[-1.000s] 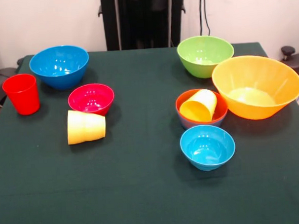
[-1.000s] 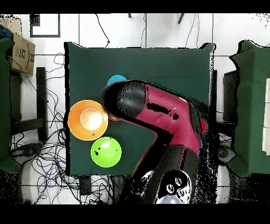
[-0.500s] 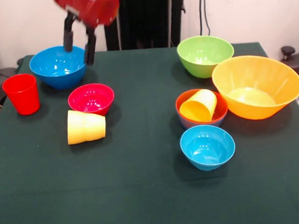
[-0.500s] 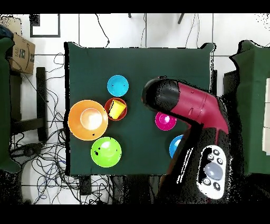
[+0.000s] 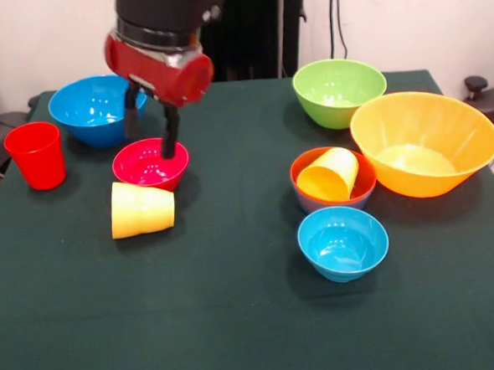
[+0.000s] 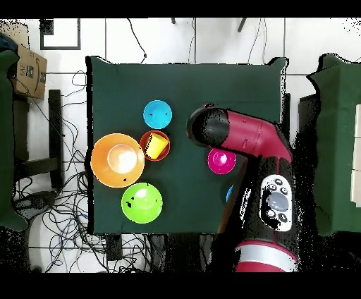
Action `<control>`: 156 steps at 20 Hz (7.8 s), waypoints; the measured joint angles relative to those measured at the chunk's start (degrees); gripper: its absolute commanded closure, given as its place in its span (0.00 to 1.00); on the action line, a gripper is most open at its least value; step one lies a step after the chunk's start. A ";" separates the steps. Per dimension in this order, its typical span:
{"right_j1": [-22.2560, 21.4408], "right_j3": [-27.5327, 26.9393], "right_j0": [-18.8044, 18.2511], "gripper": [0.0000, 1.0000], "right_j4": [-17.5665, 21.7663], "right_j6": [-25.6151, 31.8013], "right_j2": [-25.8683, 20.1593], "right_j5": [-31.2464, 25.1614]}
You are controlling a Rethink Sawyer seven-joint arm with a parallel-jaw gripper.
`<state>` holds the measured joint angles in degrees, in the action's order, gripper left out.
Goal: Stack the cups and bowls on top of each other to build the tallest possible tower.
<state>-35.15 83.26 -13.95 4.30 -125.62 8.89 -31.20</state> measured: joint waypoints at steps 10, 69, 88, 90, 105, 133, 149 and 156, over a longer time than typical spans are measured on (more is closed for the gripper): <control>2.91 -0.01 5.58 0.00 1.10 0.00 0.41 1.51; 6.94 5.49 15.50 0.00 -2.36 0.00 2.09 10.98; 11.51 5.28 14.59 0.00 -2.36 0.00 2.18 13.55; 11.53 5.28 14.34 0.00 -2.36 0.00 2.18 13.55; 10.12 5.28 14.21 0.00 -2.35 0.00 1.96 12.92; 6.79 5.29 14.37 0.00 -2.33 0.00 1.30 11.01; 10.05 5.28 14.75 0.00 -2.35 0.00 1.24 11.02; 12.97 5.25 14.74 0.00 -2.36 0.00 1.24 11.06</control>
<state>-22.18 88.51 0.80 1.94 -125.62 10.12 -20.14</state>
